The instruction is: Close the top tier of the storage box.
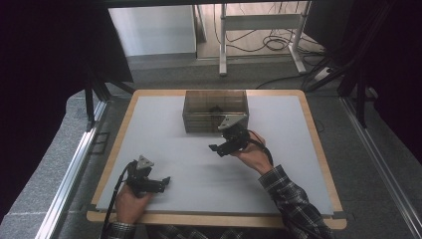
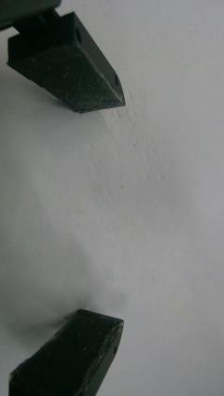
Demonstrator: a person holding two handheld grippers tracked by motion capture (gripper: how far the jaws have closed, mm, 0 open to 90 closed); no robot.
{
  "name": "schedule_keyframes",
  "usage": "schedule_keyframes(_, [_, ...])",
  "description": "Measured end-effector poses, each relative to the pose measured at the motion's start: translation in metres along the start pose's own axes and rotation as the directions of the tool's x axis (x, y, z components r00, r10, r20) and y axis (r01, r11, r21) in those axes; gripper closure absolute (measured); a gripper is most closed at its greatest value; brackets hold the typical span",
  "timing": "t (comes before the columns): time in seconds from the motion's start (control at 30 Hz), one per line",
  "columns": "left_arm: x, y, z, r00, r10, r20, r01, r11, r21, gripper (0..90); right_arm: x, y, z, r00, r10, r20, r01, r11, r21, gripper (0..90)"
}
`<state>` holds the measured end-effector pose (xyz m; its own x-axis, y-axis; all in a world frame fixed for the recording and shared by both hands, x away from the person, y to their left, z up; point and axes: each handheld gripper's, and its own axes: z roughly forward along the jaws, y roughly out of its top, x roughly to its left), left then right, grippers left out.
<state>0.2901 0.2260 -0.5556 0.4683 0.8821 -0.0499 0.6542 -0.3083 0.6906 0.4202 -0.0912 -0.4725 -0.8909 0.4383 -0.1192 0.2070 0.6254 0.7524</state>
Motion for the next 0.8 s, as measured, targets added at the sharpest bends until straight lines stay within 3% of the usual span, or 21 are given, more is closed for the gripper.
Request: schedule_keyframes(0.8, [0.000,0.000,0.000,1.0000,0.000,0.000,0.000,1.0000,0.000,0.0,0.006,-0.011,-0.010,0.9997,0.015,-0.018,-0.015,1.000,-0.013,6.8])
